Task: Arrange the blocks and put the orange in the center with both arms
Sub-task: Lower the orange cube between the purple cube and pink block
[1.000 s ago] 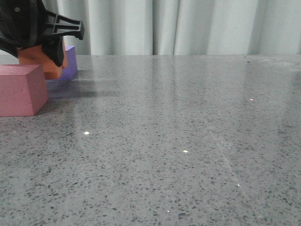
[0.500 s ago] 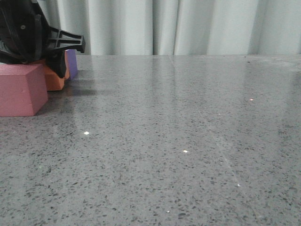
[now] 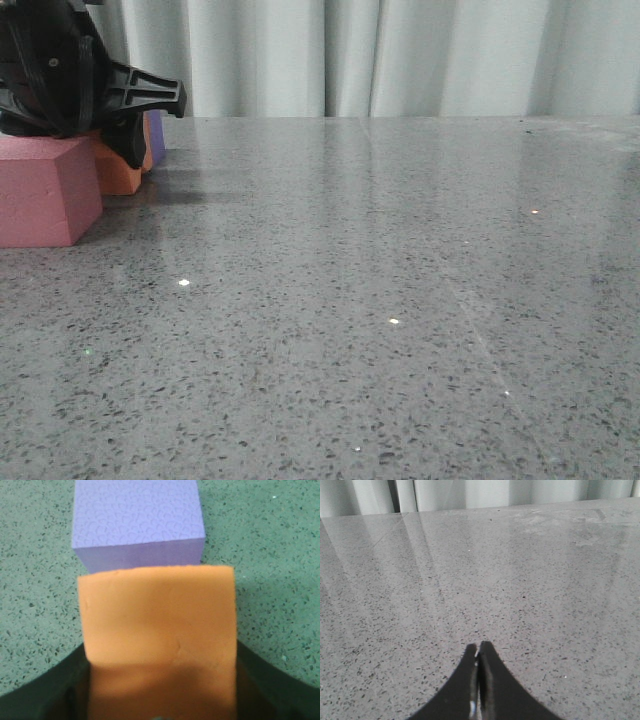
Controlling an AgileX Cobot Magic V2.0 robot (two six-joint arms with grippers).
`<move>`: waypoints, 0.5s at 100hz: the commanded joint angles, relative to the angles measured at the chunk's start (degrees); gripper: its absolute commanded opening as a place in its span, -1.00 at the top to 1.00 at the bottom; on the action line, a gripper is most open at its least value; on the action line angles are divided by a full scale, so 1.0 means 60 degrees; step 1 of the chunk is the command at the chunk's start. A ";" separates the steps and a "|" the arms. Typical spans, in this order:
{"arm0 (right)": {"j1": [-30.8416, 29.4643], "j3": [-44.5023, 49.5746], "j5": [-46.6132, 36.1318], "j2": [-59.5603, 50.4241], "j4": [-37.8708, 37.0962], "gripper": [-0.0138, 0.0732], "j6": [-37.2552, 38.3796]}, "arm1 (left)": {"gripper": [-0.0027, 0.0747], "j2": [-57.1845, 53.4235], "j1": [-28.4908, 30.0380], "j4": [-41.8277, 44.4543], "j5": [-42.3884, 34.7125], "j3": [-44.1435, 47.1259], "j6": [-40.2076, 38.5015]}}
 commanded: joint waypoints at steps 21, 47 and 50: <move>-0.0052 -0.0141 -0.0807 -0.0227 -0.0040 0.84 -0.0079 | -0.42 -0.0338 0.0008 -0.0039 -0.0096 -0.0216 0.0238; -0.0052 -0.0141 -0.0807 -0.0227 -0.0040 0.84 -0.0079 | -0.49 -0.0428 0.0008 -0.0039 -0.0294 -0.0255 0.0238; -0.0052 -0.0141 -0.0807 -0.0227 -0.0040 0.84 -0.0079 | -0.49 -0.0446 0.0008 -0.0039 -0.0294 -0.0255 0.0238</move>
